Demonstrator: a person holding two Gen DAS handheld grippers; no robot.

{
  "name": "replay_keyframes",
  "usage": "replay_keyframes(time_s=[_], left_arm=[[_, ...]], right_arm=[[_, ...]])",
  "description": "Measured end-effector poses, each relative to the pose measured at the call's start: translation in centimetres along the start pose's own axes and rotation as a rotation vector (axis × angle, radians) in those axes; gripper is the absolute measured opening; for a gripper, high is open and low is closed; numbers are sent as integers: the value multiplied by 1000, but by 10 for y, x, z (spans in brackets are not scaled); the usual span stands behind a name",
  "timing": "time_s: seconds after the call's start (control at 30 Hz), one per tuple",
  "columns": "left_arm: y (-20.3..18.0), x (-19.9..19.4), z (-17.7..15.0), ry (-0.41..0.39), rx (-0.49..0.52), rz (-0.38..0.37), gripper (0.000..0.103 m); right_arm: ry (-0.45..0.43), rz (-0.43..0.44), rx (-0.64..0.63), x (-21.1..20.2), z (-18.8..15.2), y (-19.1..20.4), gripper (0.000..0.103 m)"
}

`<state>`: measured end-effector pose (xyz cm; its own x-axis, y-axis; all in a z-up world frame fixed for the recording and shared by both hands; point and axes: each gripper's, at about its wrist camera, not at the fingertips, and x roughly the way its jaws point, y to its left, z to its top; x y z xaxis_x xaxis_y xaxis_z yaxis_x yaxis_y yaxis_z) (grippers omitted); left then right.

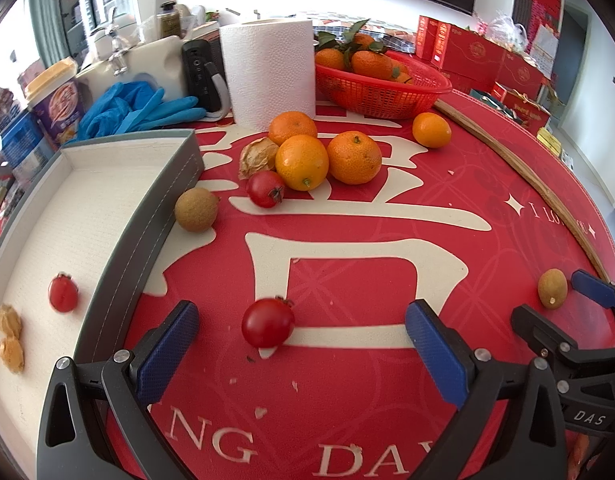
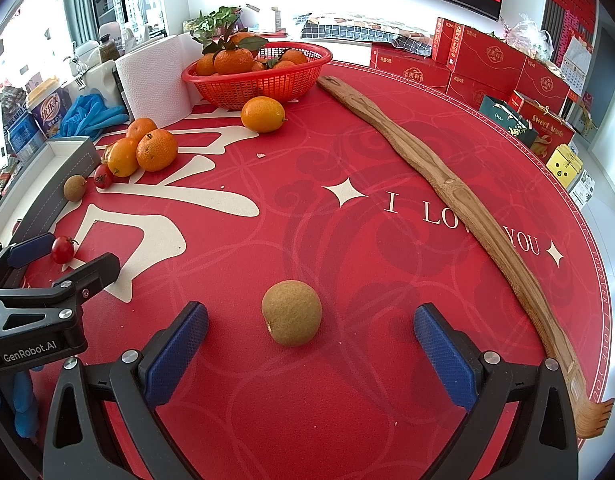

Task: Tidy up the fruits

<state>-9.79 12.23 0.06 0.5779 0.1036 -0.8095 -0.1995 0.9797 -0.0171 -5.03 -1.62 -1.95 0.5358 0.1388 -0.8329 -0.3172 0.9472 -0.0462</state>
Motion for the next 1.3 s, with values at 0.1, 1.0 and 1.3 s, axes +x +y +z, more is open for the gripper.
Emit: replay_keyframes(time_s=[0.1, 1.0, 1.3], left_arm=[[-7, -8, -6, -24, 23, -11, 82], [39, -82, -9, -154, -18, -41, 22], [106, -89, -11, -177, -108, 59, 22]], right_arm=[[1, 2, 1, -2, -1, 0, 103], [-40, 242, 69, -31, -11, -3, 27], [-35, 301, -22, -36, 14, 56, 27]])
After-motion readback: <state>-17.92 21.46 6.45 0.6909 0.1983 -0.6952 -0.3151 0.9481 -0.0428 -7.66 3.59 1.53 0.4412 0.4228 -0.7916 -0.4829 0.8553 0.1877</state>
